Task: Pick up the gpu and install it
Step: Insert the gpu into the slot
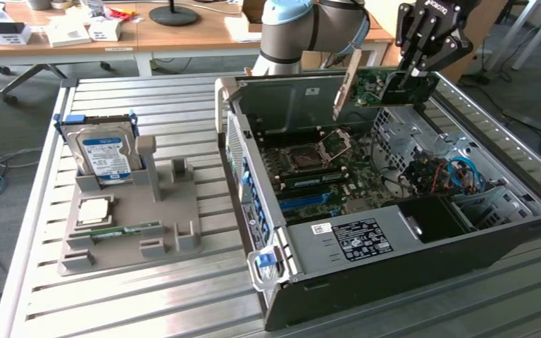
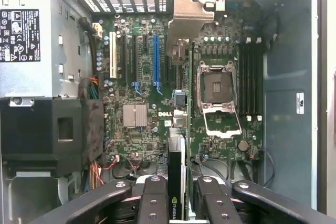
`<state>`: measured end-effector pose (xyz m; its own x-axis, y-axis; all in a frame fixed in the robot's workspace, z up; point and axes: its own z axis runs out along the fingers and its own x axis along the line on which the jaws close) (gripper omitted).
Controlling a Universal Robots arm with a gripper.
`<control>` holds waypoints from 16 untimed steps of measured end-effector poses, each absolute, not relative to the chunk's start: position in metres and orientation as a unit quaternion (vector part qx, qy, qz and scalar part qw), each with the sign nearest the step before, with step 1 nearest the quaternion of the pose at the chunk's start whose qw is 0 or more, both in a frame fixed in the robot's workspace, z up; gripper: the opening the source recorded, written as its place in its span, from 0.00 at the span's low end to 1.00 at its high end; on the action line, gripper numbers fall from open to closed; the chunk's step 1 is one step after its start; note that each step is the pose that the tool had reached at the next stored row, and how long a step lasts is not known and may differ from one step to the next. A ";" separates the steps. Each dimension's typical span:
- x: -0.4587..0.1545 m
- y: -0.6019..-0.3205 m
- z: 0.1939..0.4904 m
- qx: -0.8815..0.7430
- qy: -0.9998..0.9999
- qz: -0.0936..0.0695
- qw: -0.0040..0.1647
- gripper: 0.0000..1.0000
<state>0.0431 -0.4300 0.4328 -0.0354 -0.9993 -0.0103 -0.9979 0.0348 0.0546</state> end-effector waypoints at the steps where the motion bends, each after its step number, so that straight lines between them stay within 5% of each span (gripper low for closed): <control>1: 0.043 -0.430 0.433 0.694 -0.719 -0.023 0.015 0.26; 16: 0.040 -0.430 0.430 0.695 -0.718 -0.021 0.012 0.26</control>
